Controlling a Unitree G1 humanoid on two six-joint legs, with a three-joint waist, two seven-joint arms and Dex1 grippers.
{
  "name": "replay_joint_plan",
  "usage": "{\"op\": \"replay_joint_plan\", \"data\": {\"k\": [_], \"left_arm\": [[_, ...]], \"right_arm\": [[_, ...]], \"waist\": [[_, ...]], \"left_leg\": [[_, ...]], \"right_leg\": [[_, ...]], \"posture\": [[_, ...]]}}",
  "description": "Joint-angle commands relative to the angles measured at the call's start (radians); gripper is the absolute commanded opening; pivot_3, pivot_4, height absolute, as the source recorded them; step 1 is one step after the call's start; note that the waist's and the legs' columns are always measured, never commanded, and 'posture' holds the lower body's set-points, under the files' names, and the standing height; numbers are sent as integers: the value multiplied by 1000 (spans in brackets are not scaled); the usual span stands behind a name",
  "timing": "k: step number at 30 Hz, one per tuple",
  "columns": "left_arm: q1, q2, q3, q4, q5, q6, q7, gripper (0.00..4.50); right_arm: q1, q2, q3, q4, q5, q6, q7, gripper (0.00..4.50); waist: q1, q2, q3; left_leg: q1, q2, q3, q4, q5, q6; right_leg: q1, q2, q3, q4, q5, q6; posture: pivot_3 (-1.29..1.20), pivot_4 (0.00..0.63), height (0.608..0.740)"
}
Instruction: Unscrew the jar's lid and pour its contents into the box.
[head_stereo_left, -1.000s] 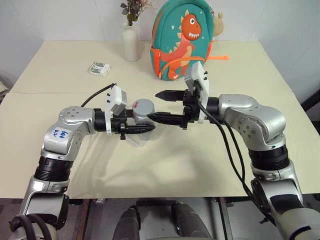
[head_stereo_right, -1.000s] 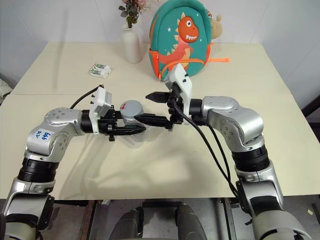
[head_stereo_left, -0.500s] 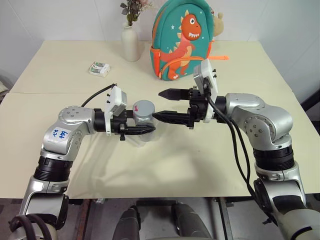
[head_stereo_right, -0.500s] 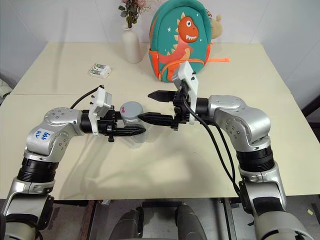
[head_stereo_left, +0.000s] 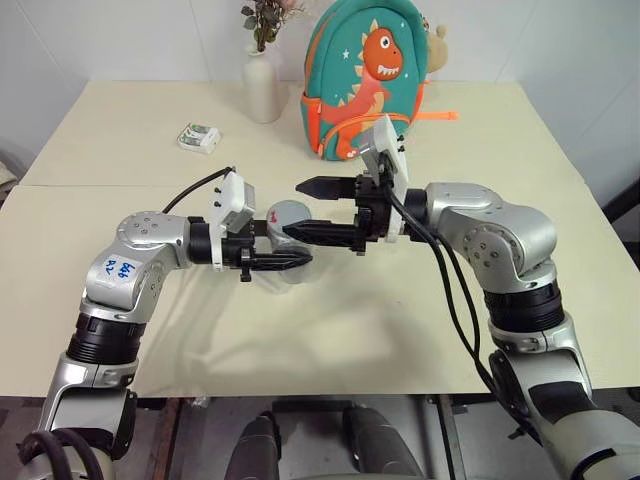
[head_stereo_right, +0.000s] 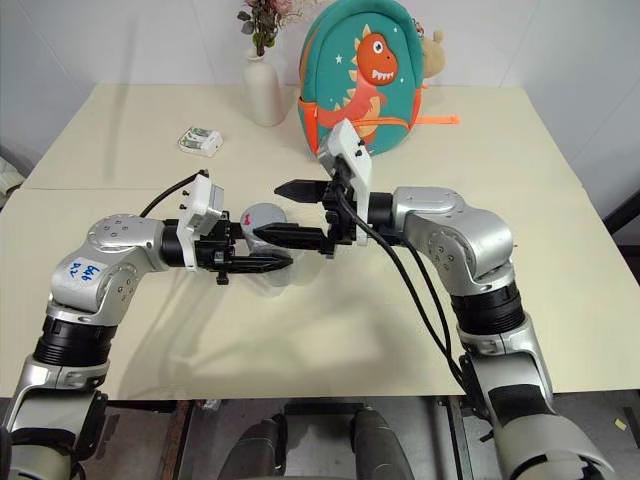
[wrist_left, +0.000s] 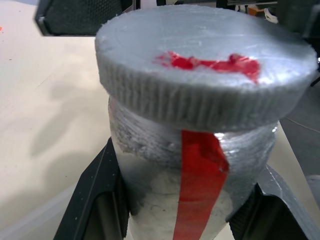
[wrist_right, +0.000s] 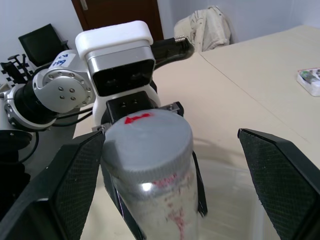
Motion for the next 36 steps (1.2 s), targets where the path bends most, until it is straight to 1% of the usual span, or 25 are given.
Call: {"op": "replay_joint_plan", "data": {"k": [1,21,24,28,33,36], "left_arm": [[4,9,23,-29,-15,-1,0,1992],[-3,6,23,-24,-12,-3,2,1992],[-3,7,24,-25,-12,-2,2,1992],[-2,9,25,-27,-13,0,5,1992],[2,12,28,-35,-18,7,8,1992],[4,12,28,-38,-19,9,7,1992]], "right_arm": [[-22,14,2,-15,-1,-18,6,4476],[-16,21,12,-39,-1,-10,20,4476],[-12,20,16,-39,-3,-12,25,3928],[-10,23,16,-37,-5,-16,32,2687],[-17,35,-5,-42,24,-3,34,2687],[-36,66,-59,-41,89,37,10,2687]], "waist": [[-1,0,0],[-1,0,0],[-1,0,0],[-1,0,0],[-1,0,0],[-1,0,0]], "left_leg": [[0,0,0,0,0,0],[0,0,0,0,0,0],[0,0,0,0,0,0],[0,0,0,0,0,0],[0,0,0,0,0,0],[0,0,0,0,0,0]], "right_leg": [[0,0,0,0,0,0],[0,0,0,0,0,0],[0,0,0,0,0,0],[0,0,0,0,0,0],[0,0,0,0,0,0],[0,0,0,0,0,0]], "posture": [[0,150,740],[0,150,740],[0,150,740],[0,150,740],[0,150,740],[0,150,740]]}}
